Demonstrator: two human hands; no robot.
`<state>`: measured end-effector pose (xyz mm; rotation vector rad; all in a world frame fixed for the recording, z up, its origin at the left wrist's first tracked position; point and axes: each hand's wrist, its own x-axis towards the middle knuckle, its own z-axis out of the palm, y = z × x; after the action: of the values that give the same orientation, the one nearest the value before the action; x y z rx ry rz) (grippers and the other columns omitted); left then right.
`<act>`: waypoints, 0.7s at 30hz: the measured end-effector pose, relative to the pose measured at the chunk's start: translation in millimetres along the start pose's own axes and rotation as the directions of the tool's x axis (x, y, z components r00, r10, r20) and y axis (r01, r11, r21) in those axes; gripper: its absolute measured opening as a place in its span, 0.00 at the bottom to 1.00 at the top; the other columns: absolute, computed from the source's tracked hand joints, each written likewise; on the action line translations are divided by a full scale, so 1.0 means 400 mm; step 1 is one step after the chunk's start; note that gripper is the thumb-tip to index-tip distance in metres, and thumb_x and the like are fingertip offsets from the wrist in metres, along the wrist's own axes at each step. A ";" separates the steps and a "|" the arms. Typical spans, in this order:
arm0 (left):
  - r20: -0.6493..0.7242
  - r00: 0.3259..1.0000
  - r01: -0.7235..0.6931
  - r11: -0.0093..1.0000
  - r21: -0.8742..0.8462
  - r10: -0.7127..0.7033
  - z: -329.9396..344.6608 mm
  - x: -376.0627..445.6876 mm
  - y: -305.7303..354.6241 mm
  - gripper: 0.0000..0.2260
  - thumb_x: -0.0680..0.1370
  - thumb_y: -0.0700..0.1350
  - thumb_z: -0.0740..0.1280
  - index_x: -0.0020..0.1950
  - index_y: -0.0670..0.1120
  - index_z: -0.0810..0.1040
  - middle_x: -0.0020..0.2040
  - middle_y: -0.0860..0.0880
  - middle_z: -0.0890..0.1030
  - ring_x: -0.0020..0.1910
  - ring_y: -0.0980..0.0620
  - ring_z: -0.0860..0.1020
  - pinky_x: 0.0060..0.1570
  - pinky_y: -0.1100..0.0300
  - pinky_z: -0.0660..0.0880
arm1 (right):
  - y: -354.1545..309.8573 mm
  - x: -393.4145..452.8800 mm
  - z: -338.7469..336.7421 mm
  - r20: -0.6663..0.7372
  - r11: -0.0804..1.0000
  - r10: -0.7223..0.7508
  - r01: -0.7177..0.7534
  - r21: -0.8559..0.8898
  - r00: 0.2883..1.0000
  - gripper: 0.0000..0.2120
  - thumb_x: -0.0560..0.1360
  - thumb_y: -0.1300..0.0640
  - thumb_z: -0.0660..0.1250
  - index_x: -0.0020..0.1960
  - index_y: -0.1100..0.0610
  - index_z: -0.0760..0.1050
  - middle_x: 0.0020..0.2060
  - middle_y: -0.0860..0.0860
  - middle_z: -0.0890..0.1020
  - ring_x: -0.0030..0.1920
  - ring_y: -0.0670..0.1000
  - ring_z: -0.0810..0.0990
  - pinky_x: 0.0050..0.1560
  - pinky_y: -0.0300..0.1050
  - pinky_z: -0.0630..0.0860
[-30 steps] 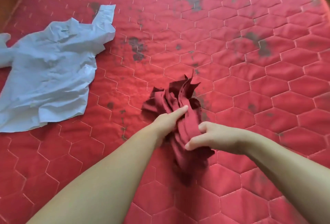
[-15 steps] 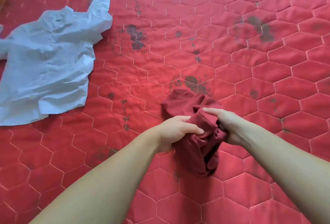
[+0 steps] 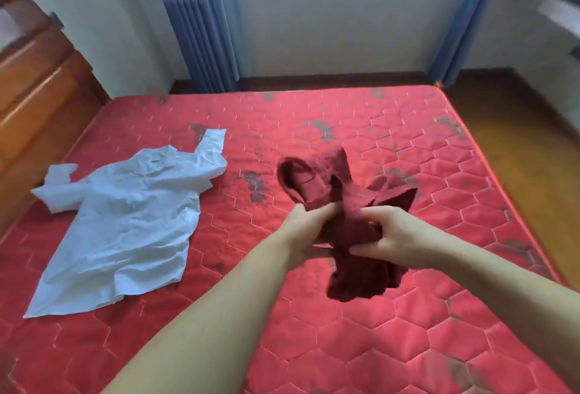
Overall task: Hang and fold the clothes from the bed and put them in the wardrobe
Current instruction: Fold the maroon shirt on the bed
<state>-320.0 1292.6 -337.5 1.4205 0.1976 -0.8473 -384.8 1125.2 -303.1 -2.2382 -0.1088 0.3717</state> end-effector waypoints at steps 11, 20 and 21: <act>-0.014 0.967 -0.251 0.947 -0.199 0.254 0.213 -0.159 0.222 0.12 0.80 0.40 0.64 0.63 0.43 0.79 0.54 0.40 0.83 0.47 0.45 0.81 0.50 0.51 0.79 | -0.027 -0.214 -0.199 -0.095 0.977 0.156 -0.140 0.159 0.983 0.07 0.75 0.57 0.71 0.45 0.62 0.83 0.42 0.50 0.81 0.41 0.45 0.79 0.44 0.44 0.76; -0.056 0.962 -0.272 0.954 -0.125 0.267 0.414 -0.272 0.295 0.19 0.79 0.58 0.64 0.59 0.44 0.80 0.48 0.46 0.85 0.45 0.48 0.84 0.48 0.52 0.80 | -0.124 -0.296 -0.404 -0.488 0.982 -0.042 0.126 0.141 0.872 0.11 0.77 0.66 0.61 0.42 0.57 0.80 0.35 0.50 0.81 0.37 0.47 0.75 0.37 0.45 0.72; -0.077 0.956 -0.288 0.956 -0.051 0.284 0.422 -0.278 0.296 0.18 0.79 0.59 0.64 0.56 0.45 0.79 0.43 0.49 0.85 0.40 0.50 0.83 0.43 0.54 0.79 | -0.129 -0.310 -0.433 -0.543 0.958 -0.010 0.163 0.234 0.840 0.11 0.78 0.65 0.61 0.44 0.58 0.81 0.38 0.51 0.83 0.39 0.47 0.77 0.41 0.45 0.74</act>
<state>-385.1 1172.8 -147.2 1.3811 0.0670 -0.5497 -448.3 1005.0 -131.1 -1.9721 0.1330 -0.2897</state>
